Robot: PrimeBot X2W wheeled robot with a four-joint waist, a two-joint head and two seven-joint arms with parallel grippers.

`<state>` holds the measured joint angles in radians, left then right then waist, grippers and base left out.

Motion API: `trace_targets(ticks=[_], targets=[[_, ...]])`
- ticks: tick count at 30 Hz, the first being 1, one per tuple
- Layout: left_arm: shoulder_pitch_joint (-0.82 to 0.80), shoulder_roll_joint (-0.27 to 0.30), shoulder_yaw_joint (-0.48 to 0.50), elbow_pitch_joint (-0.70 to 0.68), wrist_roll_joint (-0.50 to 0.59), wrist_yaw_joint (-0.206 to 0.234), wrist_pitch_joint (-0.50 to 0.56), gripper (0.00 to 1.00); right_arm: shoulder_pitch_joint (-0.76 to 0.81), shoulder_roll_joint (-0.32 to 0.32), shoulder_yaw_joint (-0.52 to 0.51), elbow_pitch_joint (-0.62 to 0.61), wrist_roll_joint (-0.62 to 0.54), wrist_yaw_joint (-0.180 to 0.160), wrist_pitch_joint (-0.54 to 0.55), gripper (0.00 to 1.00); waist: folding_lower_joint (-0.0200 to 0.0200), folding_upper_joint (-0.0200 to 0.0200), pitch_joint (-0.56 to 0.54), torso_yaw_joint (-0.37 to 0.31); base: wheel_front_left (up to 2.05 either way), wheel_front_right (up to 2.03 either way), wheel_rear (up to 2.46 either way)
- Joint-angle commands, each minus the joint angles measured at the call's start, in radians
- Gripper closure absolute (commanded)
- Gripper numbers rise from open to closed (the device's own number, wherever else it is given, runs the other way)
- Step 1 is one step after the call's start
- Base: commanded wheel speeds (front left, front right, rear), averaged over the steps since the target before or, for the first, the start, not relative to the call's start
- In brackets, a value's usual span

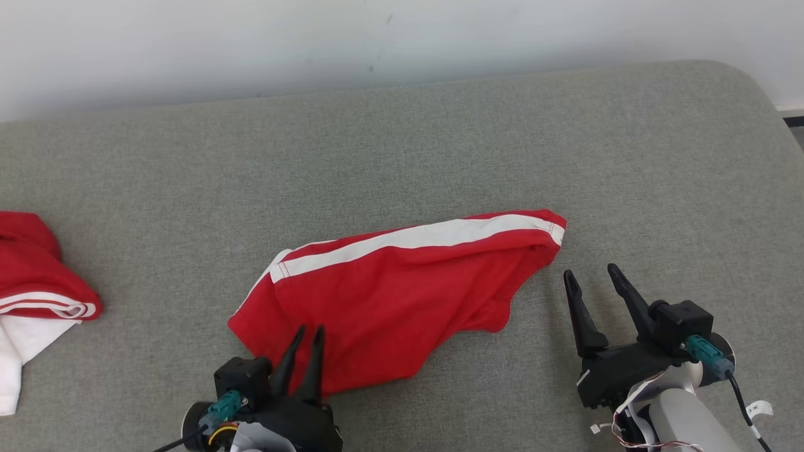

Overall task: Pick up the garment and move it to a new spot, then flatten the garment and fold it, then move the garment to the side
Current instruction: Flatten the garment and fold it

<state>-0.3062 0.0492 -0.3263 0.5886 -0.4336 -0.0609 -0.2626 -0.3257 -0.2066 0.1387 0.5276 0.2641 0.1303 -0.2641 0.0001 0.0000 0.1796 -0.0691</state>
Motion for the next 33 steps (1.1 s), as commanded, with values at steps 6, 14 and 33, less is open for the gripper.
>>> trace_targets(ticks=[6,14,33], targets=[[0.051,0.002,0.014,-0.067,0.041,-0.017,-0.003,1.0,0.03,0.007,-0.012,0.008,0.018,0.001,0.0,0.0,-0.0001,0.0,-0.04,0.015,0.0,0.0,0.0],[0.148,0.002,0.015,-0.14,0.088,-0.044,-0.003,1.0,0.087,0.04,-0.035,0.021,0.017,0.001,0.0,0.0,-0.0001,0.0,-0.136,0.067,0.0,0.0,0.0],[0.368,0.01,0.134,-0.123,0.29,-0.035,-0.003,1.0,0.188,0.066,-0.042,0.015,0.022,0.001,0.0,0.0,-0.0001,0.0,-0.21,0.091,0.0,0.0,0.0]])
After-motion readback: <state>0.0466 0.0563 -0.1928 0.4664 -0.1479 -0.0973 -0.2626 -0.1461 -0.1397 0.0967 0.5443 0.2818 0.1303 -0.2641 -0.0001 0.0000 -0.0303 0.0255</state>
